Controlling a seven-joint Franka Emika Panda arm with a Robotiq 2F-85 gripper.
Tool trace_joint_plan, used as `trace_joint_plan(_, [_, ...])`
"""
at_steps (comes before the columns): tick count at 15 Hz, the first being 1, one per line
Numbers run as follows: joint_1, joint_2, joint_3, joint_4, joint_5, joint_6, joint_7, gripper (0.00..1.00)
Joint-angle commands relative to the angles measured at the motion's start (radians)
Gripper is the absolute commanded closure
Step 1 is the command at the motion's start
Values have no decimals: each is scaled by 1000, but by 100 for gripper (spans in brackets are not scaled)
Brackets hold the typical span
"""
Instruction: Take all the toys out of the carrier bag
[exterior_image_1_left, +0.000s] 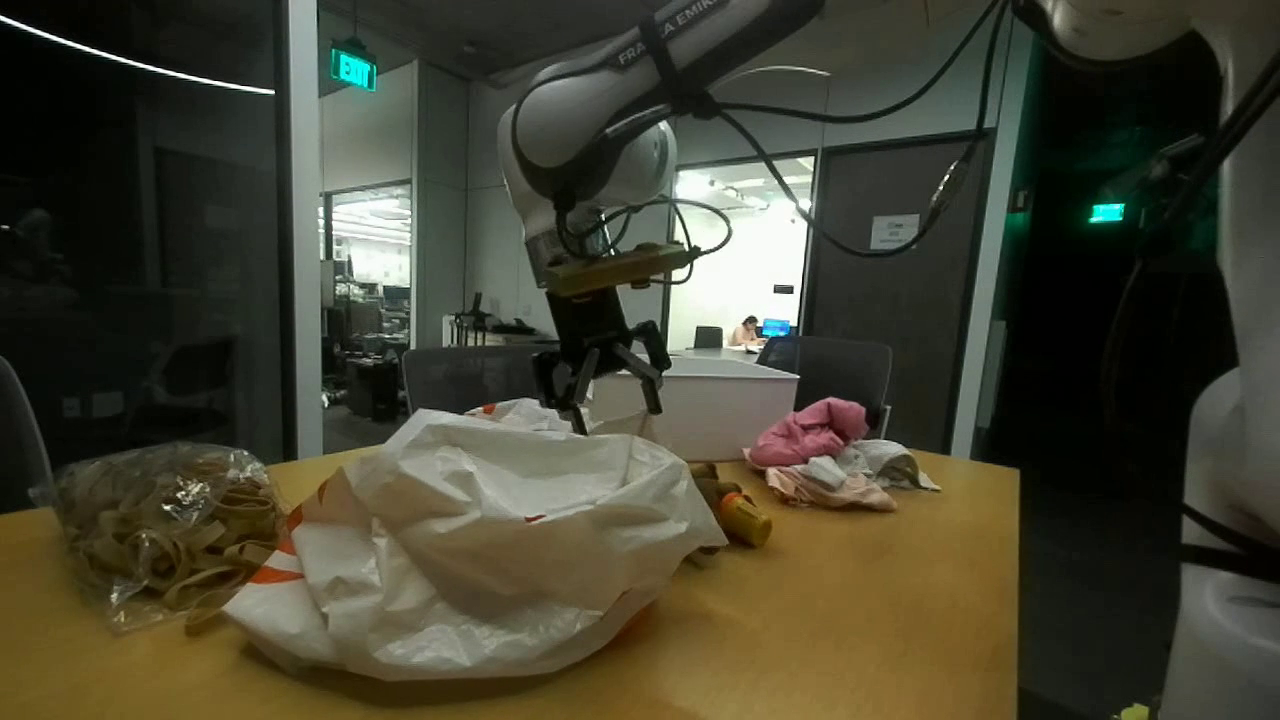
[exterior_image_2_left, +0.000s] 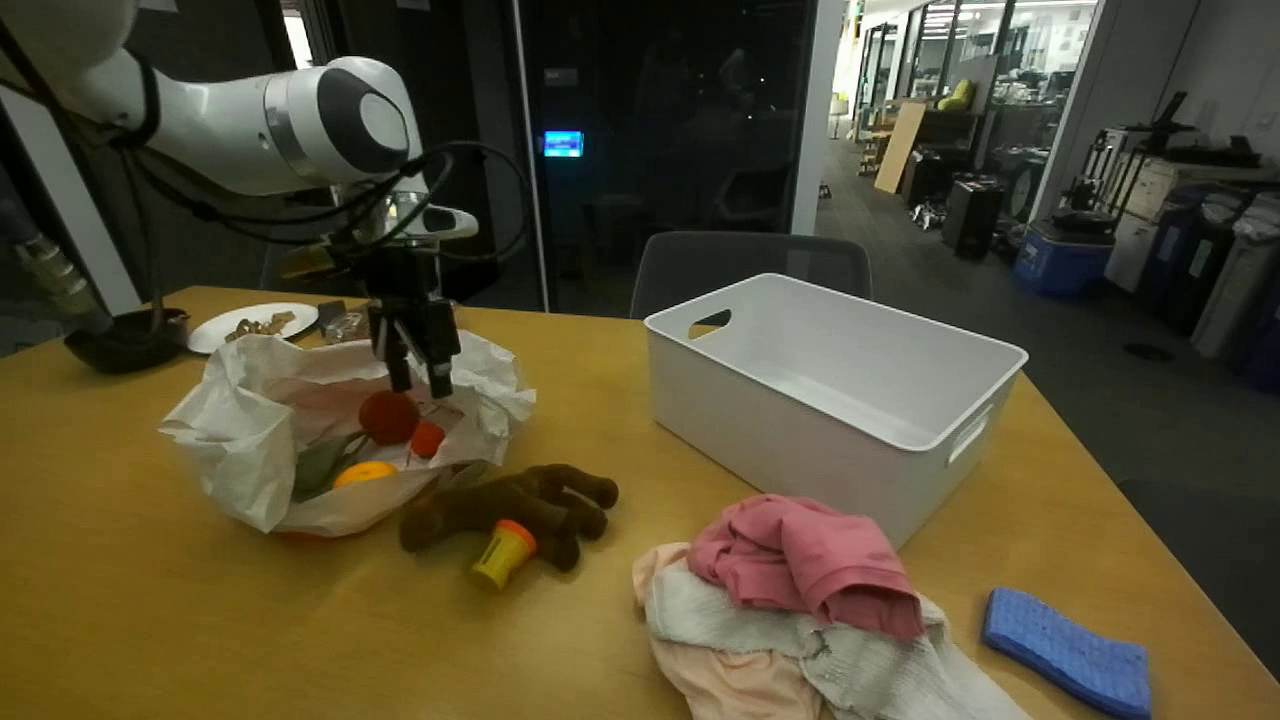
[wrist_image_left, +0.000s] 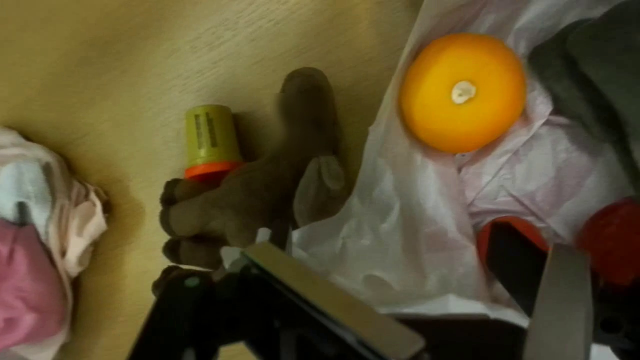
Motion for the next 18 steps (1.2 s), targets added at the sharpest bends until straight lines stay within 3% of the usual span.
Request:
trace_joint_plan(1, [1, 3, 9, 38, 101, -28, -186, 0])
trace_joint_plan(6, [-1, 119, 14, 91, 199, -38, -424, 0])
trace_joint_plan(11, [10, 278, 31, 195, 190, -46, -645, 0])
trace_joint_plan(18, [23, 364, 48, 279, 171, -5, -773, 0])
